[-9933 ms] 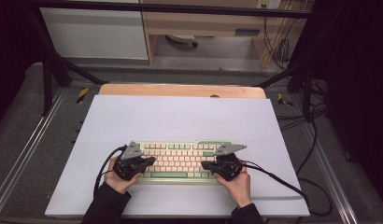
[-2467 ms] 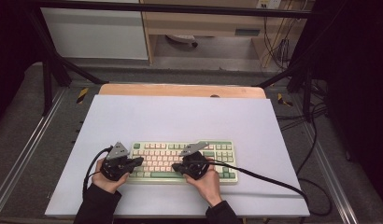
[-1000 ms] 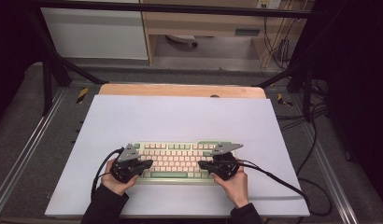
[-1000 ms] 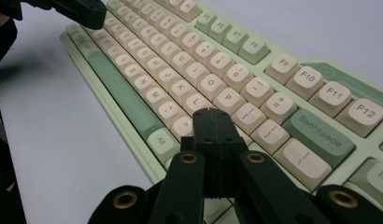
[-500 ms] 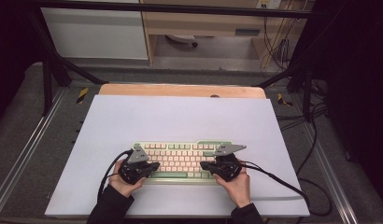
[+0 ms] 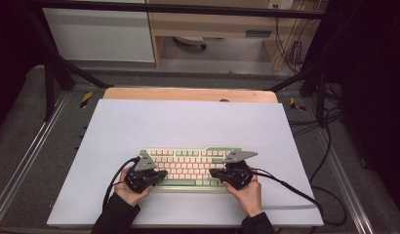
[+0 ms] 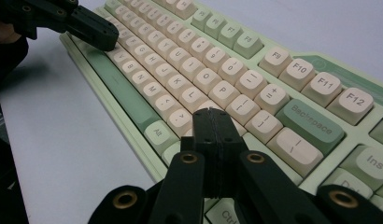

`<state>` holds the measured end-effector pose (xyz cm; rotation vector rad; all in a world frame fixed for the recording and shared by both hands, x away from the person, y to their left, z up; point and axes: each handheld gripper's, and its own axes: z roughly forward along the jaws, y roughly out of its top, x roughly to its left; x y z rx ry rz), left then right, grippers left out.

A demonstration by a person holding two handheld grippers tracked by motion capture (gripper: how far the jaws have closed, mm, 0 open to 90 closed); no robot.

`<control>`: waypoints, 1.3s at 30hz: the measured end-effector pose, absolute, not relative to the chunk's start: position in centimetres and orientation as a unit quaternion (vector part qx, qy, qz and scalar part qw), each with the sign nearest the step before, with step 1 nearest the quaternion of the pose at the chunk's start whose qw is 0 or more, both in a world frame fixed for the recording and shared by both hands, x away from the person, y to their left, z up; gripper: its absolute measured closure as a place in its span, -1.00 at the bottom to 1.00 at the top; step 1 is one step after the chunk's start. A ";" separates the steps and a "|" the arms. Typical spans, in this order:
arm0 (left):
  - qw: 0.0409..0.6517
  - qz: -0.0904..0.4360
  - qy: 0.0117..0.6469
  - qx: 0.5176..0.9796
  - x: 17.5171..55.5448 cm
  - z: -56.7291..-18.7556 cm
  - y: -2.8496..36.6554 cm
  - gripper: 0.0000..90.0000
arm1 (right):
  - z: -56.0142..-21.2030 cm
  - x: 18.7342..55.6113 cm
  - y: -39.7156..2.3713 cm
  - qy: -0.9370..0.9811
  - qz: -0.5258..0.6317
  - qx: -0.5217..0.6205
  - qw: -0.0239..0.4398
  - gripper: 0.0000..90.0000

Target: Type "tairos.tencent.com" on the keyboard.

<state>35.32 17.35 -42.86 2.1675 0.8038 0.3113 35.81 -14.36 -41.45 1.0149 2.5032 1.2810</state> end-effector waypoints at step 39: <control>0.415 0.136 0.335 0.835 36.4 -41.3 18.5 1.00 | -41.4 35.8 -14.4 0.834 0.429 0.339 0.077 1.00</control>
